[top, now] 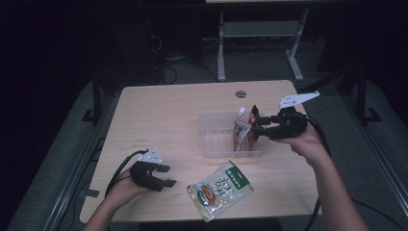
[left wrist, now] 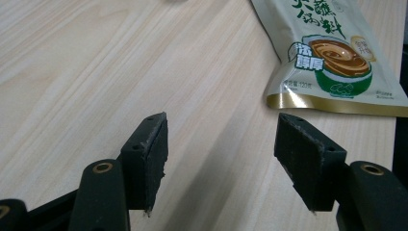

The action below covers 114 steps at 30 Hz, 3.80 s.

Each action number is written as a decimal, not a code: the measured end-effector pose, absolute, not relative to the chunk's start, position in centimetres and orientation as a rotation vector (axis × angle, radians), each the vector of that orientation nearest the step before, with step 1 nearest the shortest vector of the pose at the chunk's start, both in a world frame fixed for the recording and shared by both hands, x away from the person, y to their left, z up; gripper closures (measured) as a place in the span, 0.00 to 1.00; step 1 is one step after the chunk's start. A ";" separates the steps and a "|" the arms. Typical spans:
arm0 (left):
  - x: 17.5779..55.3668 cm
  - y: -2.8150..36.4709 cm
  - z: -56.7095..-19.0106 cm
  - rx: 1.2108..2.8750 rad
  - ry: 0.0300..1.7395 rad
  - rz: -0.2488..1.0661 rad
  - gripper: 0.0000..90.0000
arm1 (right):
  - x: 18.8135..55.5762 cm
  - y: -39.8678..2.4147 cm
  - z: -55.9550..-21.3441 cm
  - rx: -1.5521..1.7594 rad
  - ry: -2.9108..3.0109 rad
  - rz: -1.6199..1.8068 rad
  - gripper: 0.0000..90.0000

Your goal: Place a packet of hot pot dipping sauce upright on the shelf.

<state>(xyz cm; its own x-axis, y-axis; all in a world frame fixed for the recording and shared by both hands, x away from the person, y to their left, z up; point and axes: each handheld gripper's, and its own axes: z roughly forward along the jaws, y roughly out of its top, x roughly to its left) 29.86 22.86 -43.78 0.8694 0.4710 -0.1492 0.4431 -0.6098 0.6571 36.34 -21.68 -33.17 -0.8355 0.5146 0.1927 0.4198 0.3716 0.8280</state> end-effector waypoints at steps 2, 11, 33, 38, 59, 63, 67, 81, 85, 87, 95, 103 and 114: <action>29.8 22.8 -43.7 2.315 0.656 0.051 0.40 | 35.5 -21.9 -33.3 0.855 2.525 1.460 0.48; 29.6 22.2 -43.8 2.311 0.655 0.040 0.41 | 31.9 -22.3 -35.4 0.818 2.585 1.375 0.41; 27.7 19.1 -42.1 2.300 0.584 -0.023 0.89 | 28.0 -23.1 -42.6 0.977 2.590 1.291 0.33; 26.4 16.9 -41.9 2.317 0.511 -0.070 1.00 | 28.4 -22.5 -43.3 0.963 2.598 1.271 0.31; 25.0 11.6 -45.2 2.456 0.389 -0.140 1.00 | 28.7 -21.5 -44.5 0.936 2.660 1.201 0.30; 25.7 12.2 -45.3 2.446 0.434 -0.111 1.00 | 28.7 -21.4 -44.5 0.928 2.668 1.199 0.30; 26.5 12.6 -45.3 2.443 0.470 -0.058 1.00 | 28.6 -21.4 -44.5 0.926 2.671 1.194 0.30; 29.3 12.3 -42.8 2.343 0.399 0.001 0.66 | 28.8 -21.3 -44.6 0.941 2.674 1.190 0.30; 30.2 11.6 -43.2 2.330 0.374 -0.022 0.46 | 28.8 -21.3 -44.6 0.934 2.679 1.184 0.30; 30.5 11.3 -43.8 2.347 0.354 -0.029 0.41 | 28.8 -21.3 -44.7 0.939 2.678 1.184 0.30; 30.4 10.4 -45.4 2.419 0.316 -0.009 0.34 | 28.7 -21.5 -44.6 0.939 2.677 1.190 0.30; 30.4 10.2 -46.3 2.411 0.335 -0.024 0.26 | 28.8 -21.5 -44.7 0.929 2.677 1.188 0.30; 29.8 10.1 -46.3 2.419 0.294 0.009 0.32 | 28.8 -21.4 -44.6 0.932 2.675 1.185 0.30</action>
